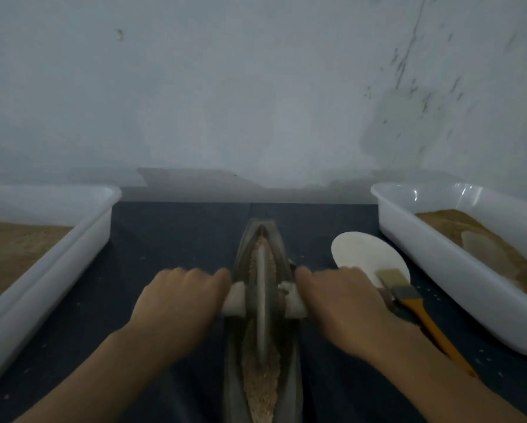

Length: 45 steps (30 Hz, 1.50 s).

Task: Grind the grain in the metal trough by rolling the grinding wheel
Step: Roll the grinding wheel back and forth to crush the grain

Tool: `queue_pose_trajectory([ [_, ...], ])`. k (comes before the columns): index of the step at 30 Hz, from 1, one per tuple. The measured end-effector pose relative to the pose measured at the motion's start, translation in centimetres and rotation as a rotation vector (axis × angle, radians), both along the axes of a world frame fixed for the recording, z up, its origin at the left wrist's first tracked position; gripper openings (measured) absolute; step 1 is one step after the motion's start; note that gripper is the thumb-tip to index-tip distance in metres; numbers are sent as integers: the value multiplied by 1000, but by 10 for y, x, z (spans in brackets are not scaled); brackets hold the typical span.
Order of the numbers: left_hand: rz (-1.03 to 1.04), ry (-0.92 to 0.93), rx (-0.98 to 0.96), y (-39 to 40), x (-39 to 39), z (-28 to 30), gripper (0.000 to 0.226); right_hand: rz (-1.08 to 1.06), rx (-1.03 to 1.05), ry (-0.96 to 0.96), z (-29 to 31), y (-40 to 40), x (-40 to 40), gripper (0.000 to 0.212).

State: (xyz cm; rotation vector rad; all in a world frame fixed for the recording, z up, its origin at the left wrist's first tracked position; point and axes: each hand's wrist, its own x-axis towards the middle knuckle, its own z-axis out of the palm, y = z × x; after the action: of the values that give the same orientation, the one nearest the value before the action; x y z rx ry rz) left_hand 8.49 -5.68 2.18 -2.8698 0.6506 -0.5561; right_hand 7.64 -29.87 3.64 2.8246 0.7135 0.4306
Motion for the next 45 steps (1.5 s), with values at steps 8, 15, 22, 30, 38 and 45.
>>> queue_pose_trajectory([
  [8,-12,-70,35,-4,7,0,47,-44,36,-27,-1,1,15,29],
  [15,111,-121,0,-12,32,-2,35,-36,30,-61,8,8,44,25],
  [22,-108,-39,70,3,-31,5,59,13,23,100,0,-3,-22,42],
  [30,100,-104,16,-12,27,3,38,-59,54,-32,-2,2,40,24],
  [38,10,-48,5,-5,-6,4,50,-20,24,34,4,1,1,30],
  [45,-6,-62,76,0,-18,1,61,-62,-40,26,3,5,-6,27],
])
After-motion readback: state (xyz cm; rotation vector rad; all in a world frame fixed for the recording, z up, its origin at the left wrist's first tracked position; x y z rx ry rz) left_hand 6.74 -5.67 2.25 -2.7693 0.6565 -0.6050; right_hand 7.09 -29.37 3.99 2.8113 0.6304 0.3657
